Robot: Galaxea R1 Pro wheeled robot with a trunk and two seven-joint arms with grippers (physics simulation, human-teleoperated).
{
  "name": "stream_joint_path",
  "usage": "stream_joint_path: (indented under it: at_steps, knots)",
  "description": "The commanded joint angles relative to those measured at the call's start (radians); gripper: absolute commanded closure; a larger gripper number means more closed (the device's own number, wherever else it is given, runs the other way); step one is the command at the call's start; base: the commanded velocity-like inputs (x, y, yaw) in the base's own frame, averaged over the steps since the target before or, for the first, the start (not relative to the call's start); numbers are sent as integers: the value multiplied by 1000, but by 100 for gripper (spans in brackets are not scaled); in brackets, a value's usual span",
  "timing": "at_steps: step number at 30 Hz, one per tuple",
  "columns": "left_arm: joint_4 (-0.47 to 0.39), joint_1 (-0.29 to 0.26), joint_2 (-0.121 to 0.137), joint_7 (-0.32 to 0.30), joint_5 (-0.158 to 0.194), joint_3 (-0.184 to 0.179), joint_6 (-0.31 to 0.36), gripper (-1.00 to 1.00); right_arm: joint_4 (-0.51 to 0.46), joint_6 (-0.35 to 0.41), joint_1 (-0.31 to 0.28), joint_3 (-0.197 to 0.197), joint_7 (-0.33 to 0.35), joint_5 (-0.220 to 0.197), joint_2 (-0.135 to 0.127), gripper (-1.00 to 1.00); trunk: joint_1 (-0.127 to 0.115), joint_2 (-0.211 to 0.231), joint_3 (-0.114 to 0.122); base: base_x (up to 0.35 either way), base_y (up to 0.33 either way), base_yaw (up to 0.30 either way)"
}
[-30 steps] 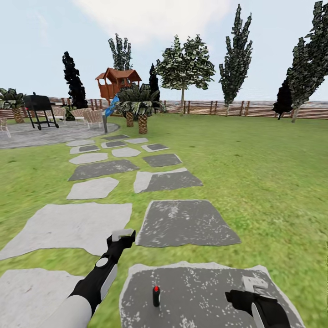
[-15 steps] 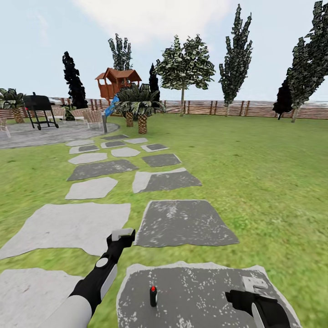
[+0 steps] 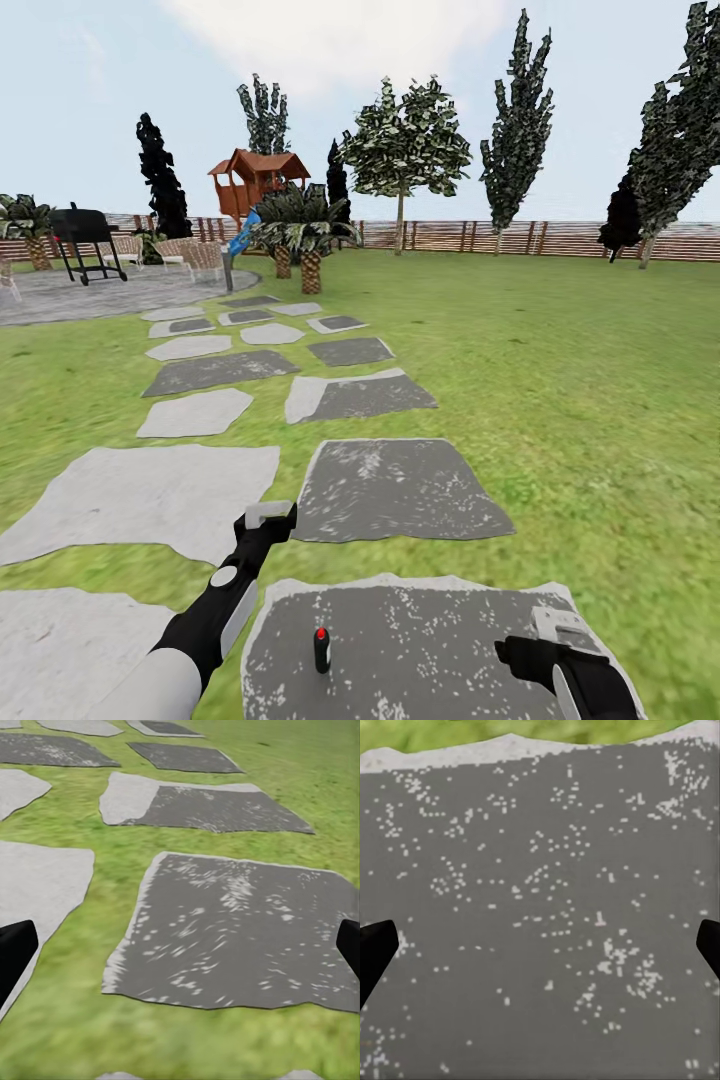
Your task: Pick up the pesticide atomizer in the garden and spray insectifuge to fully cover both potted plants in the garden.
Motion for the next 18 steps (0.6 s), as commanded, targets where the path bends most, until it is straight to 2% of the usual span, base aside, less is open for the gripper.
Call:
stream_joint_path:
  at_steps: [1, 18]
  knots:
    - [1, -1, 0, 0, 9, 0, -3, -100, -1, 5, 0, 0, 1, 1, 0, -100, 0, 0, -1, 0, 0, 0]
    - [1, -1, -2, 0, 8, -4, -4, -100, 0, 4, 0, 3, 1, 1, 0, -100, 0, 0, -6, 0, 0, 0]
